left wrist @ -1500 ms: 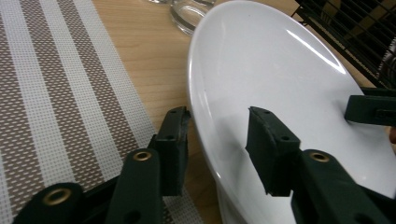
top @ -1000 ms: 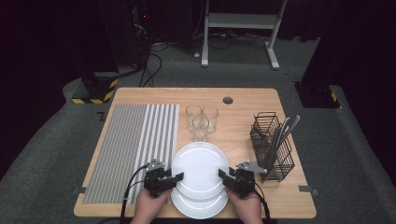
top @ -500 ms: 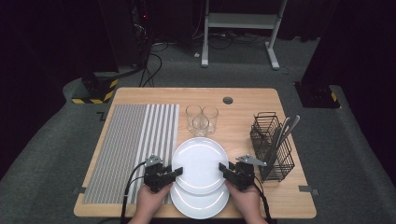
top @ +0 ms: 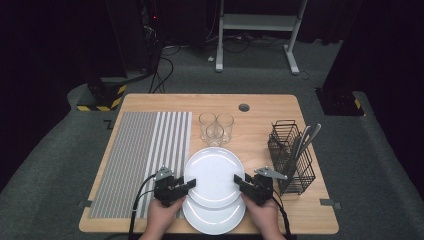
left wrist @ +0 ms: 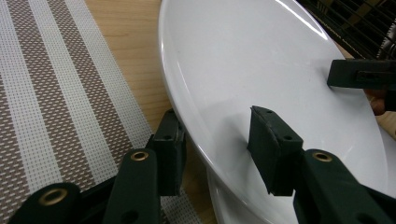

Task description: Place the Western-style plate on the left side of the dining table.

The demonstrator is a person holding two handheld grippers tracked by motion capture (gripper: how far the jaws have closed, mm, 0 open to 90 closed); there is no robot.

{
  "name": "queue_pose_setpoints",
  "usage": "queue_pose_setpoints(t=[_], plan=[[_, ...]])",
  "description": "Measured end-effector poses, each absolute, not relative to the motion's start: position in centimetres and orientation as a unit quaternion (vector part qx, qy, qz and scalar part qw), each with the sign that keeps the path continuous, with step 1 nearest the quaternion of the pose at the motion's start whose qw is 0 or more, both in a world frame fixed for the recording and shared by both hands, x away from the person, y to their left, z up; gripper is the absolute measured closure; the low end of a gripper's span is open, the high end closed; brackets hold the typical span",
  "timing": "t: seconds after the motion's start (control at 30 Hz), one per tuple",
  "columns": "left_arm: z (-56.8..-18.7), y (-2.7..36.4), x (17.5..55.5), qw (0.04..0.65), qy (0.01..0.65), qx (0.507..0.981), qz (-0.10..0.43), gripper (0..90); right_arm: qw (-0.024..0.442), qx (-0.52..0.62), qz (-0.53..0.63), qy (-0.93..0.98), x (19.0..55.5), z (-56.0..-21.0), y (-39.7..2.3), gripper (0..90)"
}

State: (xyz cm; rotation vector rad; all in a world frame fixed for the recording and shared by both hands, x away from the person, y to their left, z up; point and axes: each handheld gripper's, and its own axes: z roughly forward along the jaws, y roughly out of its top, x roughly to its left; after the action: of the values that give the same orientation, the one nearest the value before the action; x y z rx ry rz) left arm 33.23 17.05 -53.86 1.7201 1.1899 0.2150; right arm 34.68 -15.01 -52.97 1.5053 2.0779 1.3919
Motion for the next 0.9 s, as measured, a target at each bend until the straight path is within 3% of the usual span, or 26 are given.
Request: queue_pose_setpoints(t=[0.9], plan=[[-53.96, 16.92, 33.29, 0.497, 0.489, 0.712, 0.083, 54.8, 0.094, 0.506, 0.481, 0.710, 34.85, -53.28, -15.03, 57.9]])
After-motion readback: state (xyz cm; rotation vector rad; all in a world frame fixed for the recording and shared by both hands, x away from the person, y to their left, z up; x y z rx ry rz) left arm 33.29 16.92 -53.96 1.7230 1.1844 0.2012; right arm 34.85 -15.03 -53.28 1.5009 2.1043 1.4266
